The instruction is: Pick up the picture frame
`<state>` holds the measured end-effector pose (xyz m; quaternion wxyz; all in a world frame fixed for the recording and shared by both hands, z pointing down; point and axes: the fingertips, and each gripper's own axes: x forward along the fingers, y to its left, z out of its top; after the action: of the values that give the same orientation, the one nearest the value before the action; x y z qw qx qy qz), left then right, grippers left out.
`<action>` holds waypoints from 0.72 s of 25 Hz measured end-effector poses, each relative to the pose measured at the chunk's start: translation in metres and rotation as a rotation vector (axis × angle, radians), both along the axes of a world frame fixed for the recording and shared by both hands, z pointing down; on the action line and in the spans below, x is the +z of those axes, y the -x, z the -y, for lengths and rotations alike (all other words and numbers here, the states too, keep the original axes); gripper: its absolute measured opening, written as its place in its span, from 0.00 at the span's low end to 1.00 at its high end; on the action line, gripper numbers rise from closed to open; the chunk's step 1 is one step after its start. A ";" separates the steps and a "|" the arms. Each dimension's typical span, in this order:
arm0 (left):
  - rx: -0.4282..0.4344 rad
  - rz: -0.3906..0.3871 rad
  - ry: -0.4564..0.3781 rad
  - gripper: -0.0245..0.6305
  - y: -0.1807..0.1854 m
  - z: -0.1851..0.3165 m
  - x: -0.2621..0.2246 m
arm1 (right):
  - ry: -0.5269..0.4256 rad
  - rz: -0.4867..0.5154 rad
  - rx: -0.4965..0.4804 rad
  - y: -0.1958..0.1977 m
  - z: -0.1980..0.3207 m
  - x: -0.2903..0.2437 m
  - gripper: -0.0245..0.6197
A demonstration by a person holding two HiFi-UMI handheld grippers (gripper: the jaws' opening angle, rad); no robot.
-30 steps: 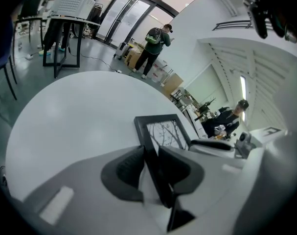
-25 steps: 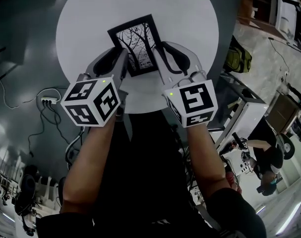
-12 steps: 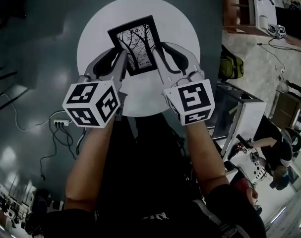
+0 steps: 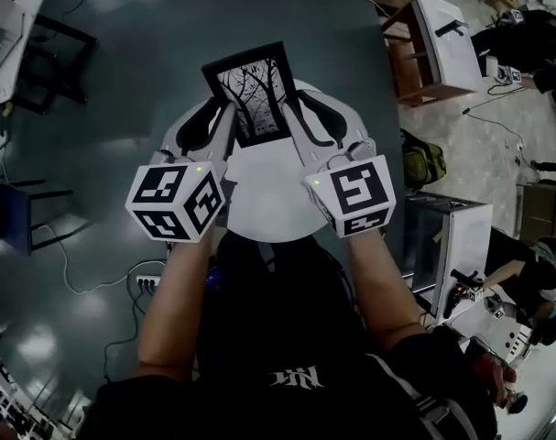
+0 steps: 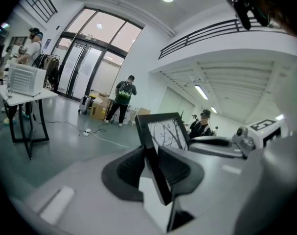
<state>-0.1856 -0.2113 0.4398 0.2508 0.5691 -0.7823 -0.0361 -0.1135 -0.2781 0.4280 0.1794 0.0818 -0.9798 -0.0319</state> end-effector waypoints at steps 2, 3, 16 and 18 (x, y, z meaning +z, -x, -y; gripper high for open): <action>0.012 0.038 -0.034 0.17 0.000 -0.006 -0.027 | -0.014 0.026 0.010 0.000 -0.006 -0.026 0.16; 0.018 0.062 -0.050 0.17 0.002 -0.009 -0.043 | -0.023 0.042 0.013 0.002 -0.009 -0.040 0.16; 0.114 0.309 -0.266 0.16 0.013 -0.025 -0.220 | -0.187 0.274 0.075 -0.001 -0.040 -0.209 0.16; 0.133 0.342 -0.298 0.16 0.010 -0.029 -0.241 | -0.217 0.305 0.081 -0.006 -0.047 -0.227 0.16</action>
<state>-0.1959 -0.1819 0.1991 0.0295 0.6479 -0.7602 -0.0374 -0.1077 -0.2312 0.2013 0.0202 0.1439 -0.9824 -0.1175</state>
